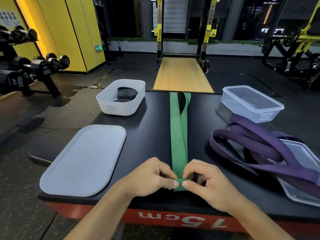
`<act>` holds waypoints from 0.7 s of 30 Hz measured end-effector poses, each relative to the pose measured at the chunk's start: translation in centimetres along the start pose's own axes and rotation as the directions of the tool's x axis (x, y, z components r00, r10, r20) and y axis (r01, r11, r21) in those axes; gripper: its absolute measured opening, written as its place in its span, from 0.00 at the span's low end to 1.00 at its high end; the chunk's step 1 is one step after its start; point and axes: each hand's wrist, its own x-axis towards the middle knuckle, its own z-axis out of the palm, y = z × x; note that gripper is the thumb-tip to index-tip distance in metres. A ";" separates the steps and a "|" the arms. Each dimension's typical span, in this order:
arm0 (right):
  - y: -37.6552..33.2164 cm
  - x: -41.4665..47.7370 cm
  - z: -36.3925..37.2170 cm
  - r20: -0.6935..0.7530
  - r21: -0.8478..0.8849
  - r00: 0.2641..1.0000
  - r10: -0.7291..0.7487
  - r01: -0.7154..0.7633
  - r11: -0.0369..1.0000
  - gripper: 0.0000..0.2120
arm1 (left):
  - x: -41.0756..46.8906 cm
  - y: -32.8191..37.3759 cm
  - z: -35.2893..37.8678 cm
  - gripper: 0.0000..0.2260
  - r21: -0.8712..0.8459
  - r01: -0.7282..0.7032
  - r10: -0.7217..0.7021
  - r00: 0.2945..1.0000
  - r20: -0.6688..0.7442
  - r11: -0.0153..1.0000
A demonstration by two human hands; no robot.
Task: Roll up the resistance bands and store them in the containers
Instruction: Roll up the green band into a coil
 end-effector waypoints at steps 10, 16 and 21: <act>0.4 -0.5 0.0 0.011 -0.066 0.998 -0.057 0.058 0.996 0.03 | -0.9 -0.3 1.1 0.03 0.137 -0.093 0.100 0.994 -0.041 0.986; 0.4 -0.3 -0.3 0.058 -0.069 0.998 -0.010 0.014 0.998 0.07 | -2.2 -1.1 2.1 0.07 0.277 -0.158 0.199 0.972 -0.127 0.948; 0.6 -0.1 -0.4 0.091 -0.042 0.995 0.030 -0.026 0.999 0.06 | -2.6 -1.3 2.8 0.11 0.368 -0.255 0.334 0.928 -0.168 0.894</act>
